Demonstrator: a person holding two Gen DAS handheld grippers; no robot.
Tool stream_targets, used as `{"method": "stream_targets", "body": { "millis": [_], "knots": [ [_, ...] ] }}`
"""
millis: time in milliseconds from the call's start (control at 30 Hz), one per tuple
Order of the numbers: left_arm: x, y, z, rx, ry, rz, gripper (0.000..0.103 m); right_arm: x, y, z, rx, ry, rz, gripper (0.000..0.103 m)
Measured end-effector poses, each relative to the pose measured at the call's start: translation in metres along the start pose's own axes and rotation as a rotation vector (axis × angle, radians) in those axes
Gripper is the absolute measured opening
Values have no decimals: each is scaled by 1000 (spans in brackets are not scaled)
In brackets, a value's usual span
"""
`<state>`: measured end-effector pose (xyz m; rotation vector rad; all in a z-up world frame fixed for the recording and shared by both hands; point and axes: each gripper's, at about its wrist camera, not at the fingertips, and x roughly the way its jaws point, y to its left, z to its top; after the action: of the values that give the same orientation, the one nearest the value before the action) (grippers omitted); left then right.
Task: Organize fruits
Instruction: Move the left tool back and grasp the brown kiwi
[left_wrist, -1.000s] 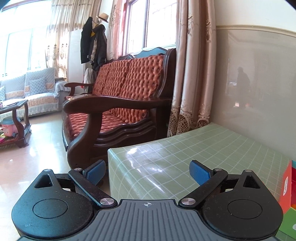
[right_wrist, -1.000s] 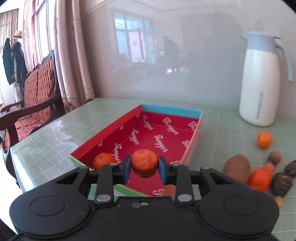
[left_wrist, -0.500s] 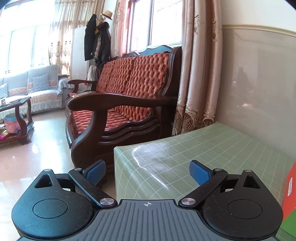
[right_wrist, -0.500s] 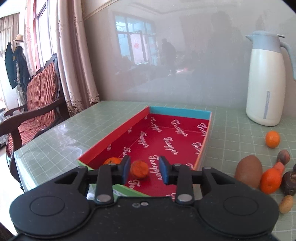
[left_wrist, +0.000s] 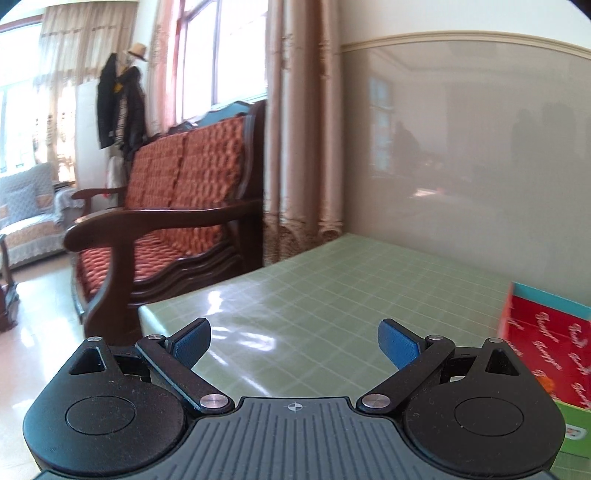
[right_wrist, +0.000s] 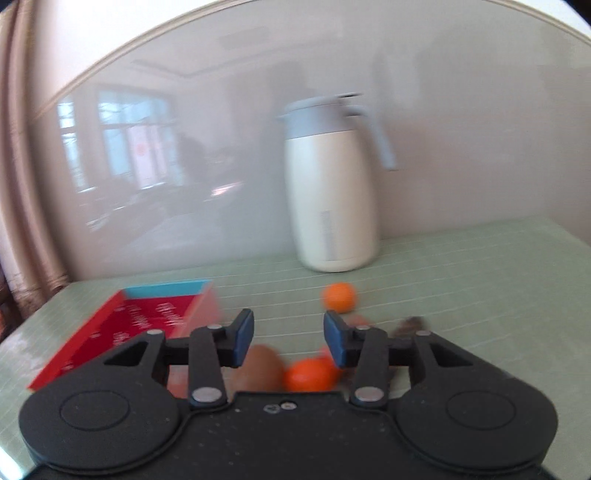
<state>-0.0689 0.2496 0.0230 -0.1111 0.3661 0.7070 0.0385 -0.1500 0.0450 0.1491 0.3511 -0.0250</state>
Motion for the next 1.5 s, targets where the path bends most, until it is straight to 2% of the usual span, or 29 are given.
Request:
{"method": "stream_targets", "body": {
  "millis": [100, 133, 167, 400, 533, 633, 733, 900, 1033, 1200, 1233, 1267, 1367, 1500],
  "knots": [
    [-8, -28, -2, 37, 8, -73, 97, -11, -28, 3, 20, -42, -115, 61],
    [-12, -39, -4, 54, 11, -102, 97, -14, -36, 3, 24, -62, -151, 71],
    [-15, -50, -5, 71, 10, -124, 97, -19, -44, 3, 27, -78, -177, 77],
    [-49, -122, -16, 191, -34, -294, 97, -37, -84, 1, 42, -121, -343, 76],
    [-73, -162, -25, 282, -67, -401, 97, -48, -100, -1, 28, -158, -443, 85],
    [-89, -192, -31, 351, -100, -480, 97, -55, -111, -2, 41, -170, -461, 92],
    [-104, -222, -38, 415, -119, -543, 97, -59, -120, -2, 58, -175, -478, 92],
    [-116, -264, -49, 482, -130, -592, 97, -69, -139, -3, 86, -182, -496, 92],
    [-111, -289, -54, 501, -74, -632, 96, -74, -148, -4, 97, -179, -507, 92],
    [-95, -302, -62, 492, -11, -638, 96, -77, -156, -5, 103, -183, -524, 92],
    [-92, -304, -64, 490, -1, -636, 94, -78, -158, -5, 108, -184, -529, 92],
    [-90, -306, -64, 491, 7, -634, 84, -79, -160, -5, 113, -186, -532, 92],
    [-76, -315, -67, 493, 67, -631, 71, -82, -165, -4, 127, -194, -548, 92],
    [-73, -318, -67, 492, 76, -638, 71, -83, -171, -5, 143, -189, -551, 92]
  ]
}}
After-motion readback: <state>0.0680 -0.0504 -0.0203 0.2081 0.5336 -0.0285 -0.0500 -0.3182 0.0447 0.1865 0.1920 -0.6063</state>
